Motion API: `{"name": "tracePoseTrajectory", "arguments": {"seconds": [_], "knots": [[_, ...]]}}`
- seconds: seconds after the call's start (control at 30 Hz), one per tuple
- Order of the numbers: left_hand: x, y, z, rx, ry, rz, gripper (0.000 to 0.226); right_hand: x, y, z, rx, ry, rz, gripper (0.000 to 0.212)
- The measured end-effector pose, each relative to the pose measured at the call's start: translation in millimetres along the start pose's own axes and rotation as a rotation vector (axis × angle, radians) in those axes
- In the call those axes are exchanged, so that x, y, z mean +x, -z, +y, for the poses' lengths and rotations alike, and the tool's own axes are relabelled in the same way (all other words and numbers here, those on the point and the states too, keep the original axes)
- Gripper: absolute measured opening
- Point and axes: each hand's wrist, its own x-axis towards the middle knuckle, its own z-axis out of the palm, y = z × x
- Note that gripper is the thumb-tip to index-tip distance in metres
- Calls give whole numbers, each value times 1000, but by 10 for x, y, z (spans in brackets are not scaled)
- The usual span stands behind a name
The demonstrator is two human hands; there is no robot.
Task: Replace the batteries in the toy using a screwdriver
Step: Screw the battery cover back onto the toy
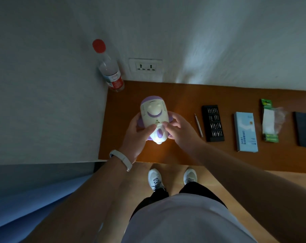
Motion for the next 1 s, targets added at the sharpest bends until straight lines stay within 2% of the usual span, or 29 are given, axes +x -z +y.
{"name": "tracePoseTrajectory", "arguments": {"seconds": [0.1,0.17,0.27,0.37,0.5,0.57,0.67,0.8,1.0], "knots": [[-23,5,37,24,-1,5,59,-9,185,168,-359,-24,250,25],[-41,-1,66,51,-3,-1,59,-5,372,295,-557,-34,368,19],[-68,-11,87,88,-16,13,58,31,605,447,-790,-115,308,27],[-105,-34,85,116,-49,37,53,85,691,542,-920,-197,255,29],[-131,-88,114,190,-101,94,33,185,690,570,-921,-271,270,19],[-140,-119,118,263,-136,144,30,234,679,561,-874,-299,286,13],[-151,-144,92,354,-154,225,32,272,686,544,-825,-312,282,13],[-163,-124,82,414,-149,279,47,218,732,529,-732,-296,279,15],[-237,-222,206,536,-250,434,52,-10,795,527,-567,-221,260,11]]}}
